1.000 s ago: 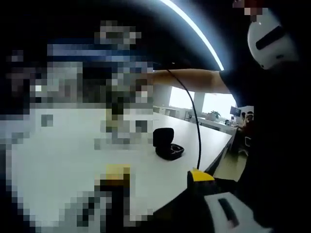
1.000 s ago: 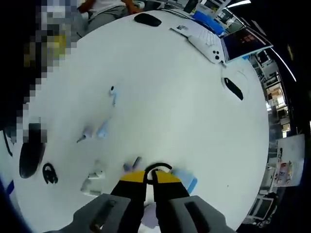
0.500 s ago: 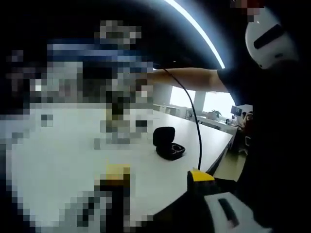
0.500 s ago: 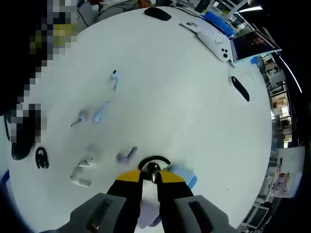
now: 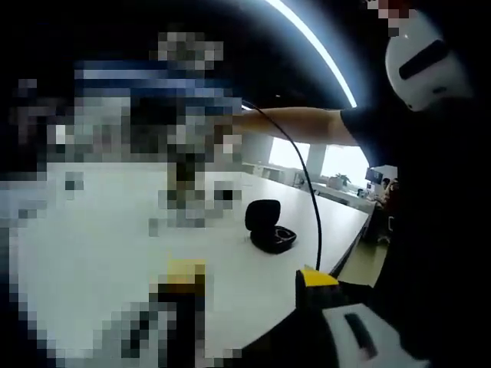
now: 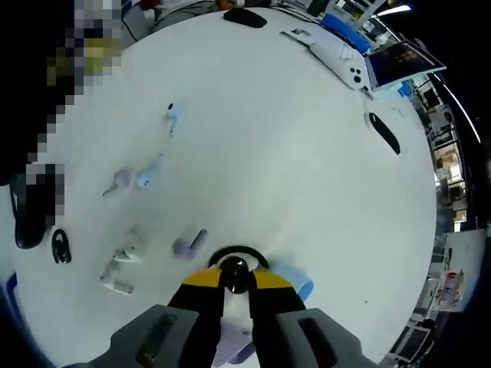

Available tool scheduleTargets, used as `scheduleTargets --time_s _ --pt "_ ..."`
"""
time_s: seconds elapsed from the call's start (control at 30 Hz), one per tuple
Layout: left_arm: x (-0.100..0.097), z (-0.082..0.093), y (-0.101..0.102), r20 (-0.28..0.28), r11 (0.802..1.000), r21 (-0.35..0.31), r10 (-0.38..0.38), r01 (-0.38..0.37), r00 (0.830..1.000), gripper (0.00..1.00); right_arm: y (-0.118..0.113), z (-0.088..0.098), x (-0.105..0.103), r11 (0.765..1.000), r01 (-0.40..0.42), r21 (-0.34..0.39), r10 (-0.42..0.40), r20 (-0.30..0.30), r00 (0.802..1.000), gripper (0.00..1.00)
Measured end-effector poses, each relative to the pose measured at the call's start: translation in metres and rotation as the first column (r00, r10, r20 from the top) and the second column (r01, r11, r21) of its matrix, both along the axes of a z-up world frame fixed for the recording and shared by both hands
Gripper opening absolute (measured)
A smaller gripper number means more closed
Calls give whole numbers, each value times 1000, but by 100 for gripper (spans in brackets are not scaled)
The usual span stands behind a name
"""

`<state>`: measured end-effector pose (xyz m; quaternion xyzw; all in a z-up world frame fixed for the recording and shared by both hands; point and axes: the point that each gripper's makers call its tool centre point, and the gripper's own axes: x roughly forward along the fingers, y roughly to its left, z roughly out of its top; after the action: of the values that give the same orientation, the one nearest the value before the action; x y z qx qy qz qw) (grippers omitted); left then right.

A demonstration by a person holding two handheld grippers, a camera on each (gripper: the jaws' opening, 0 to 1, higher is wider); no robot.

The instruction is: Pick up the earbuds from the table and place the earbuds into the earbud case

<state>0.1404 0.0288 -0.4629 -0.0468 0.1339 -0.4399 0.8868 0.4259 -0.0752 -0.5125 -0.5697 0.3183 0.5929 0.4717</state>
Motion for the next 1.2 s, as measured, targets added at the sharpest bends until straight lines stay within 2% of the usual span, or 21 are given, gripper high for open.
scheduleTargets --time_s 0.2,0.47,0.87,1.2 --pt "0 0 -2 -3 1000 -3 0 0 1000 49 2 -3 0 1000 25 5 -25 -18 1000 12" --pt "-1 1 -2 -5 1000 -9 1 -1 1000 49 3 -5 -5 994 112 6 -111 -46 993 13" --pt "-3 2 -1 -1 1000 -16 4 -4 1000 49 -2 -5 -15 990 142 -13 -142 -50 989 12" --pt "-5 6 -4 11 1000 -18 -9 9 1000 49 -2 9 -22 985 172 14 -171 -47 984 12"
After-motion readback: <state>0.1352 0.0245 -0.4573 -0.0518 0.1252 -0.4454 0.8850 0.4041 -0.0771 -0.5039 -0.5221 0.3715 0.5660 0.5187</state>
